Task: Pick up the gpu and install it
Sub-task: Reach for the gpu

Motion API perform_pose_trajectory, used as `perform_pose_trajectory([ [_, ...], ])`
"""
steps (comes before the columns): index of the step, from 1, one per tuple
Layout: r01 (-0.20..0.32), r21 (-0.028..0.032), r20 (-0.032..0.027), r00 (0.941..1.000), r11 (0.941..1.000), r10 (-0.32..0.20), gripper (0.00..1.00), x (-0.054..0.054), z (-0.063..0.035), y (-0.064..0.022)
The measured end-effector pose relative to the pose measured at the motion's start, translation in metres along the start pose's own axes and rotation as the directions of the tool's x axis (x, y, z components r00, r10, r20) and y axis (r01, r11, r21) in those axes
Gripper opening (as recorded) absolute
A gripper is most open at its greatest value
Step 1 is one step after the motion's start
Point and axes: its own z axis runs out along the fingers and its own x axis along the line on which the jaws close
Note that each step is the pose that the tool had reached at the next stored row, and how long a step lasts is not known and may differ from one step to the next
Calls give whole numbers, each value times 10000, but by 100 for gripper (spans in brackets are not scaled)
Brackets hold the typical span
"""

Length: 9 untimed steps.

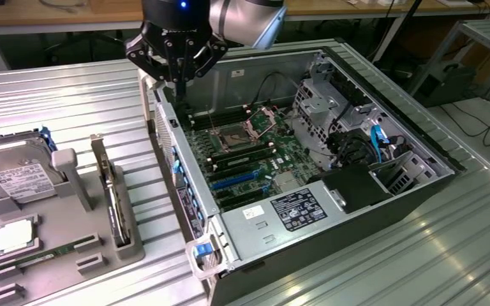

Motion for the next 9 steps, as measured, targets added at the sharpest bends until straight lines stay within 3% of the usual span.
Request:
perform_pose_trajectory([
  [9, 0, 0, -1, 10000, 10000, 0, 11, 61, 0, -5],
])
